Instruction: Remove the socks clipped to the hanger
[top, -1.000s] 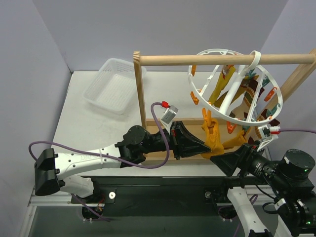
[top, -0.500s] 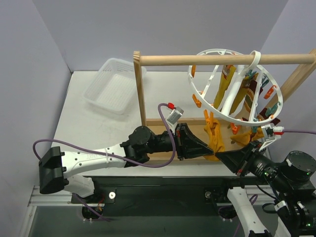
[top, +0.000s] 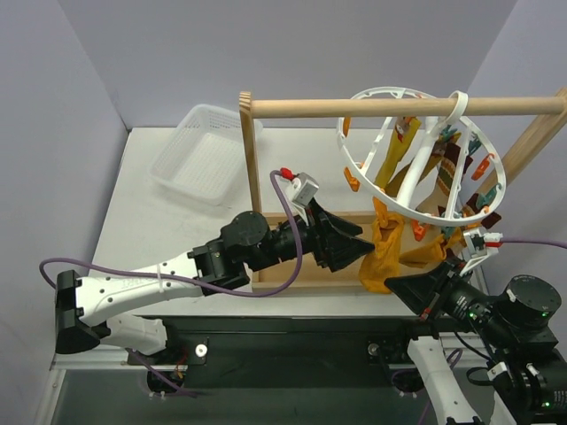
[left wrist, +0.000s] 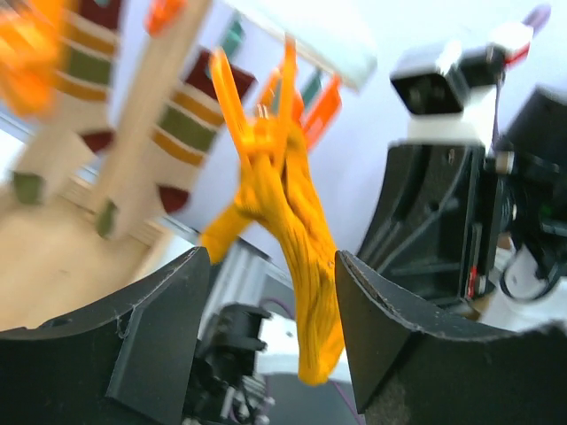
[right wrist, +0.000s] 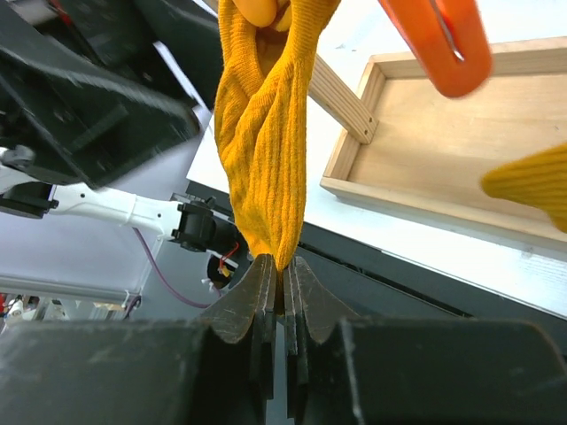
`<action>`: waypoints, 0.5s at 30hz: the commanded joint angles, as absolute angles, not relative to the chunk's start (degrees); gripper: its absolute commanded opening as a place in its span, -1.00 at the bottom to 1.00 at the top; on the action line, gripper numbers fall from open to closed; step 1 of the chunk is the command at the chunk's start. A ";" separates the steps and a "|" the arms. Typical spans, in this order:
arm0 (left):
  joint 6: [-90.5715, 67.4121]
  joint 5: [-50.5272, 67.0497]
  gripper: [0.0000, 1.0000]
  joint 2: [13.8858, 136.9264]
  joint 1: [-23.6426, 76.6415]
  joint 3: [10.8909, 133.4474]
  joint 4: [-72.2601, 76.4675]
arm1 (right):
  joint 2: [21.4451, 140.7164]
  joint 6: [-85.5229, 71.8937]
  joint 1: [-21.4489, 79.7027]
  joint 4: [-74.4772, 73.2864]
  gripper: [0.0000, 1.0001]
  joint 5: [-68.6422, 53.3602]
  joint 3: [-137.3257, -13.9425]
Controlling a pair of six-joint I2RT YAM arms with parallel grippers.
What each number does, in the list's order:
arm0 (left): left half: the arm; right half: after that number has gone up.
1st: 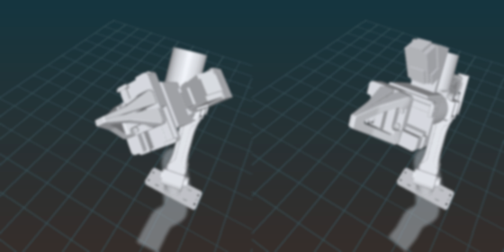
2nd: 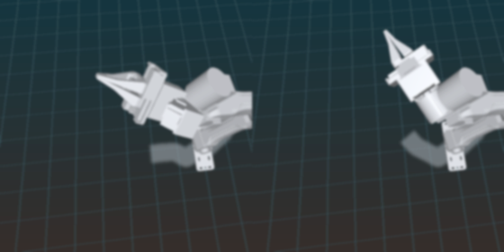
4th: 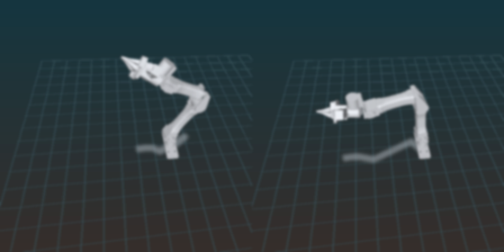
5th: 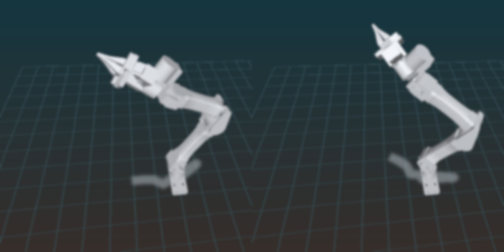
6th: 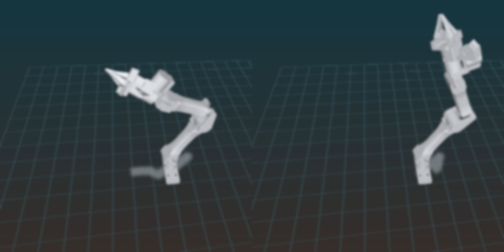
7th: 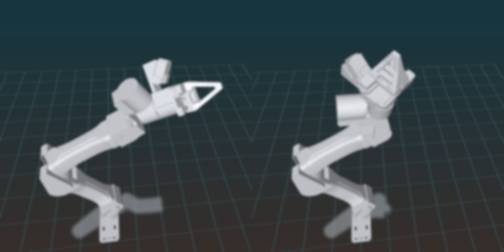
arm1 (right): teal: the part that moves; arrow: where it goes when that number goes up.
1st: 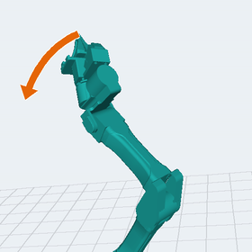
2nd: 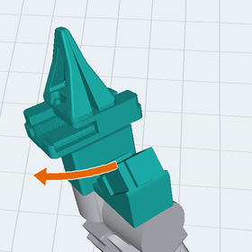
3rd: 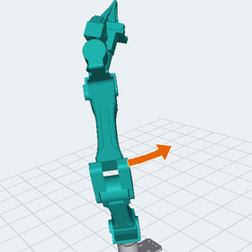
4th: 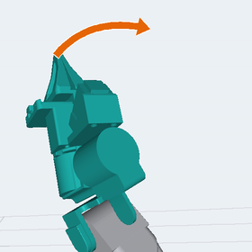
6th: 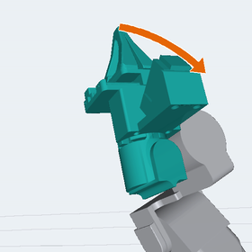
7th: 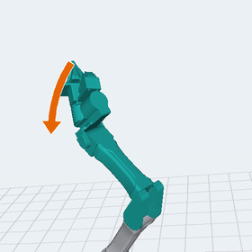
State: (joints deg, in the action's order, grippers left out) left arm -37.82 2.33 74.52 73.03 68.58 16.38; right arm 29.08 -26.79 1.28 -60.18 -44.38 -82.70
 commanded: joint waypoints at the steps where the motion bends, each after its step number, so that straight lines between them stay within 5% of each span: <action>1: -30.42 -7.37 0.38 71.98 73.04 74.35 9.14 | 29.00 -26.28 1.67 -57.48 -1.00 -45.53 -82.09; 15: -27.77 -7.91 0.47 78.05 73.12 82.27 13.00 | 28.57 -26.54 1.67 -57.66 -1.00 -46.58 -82.70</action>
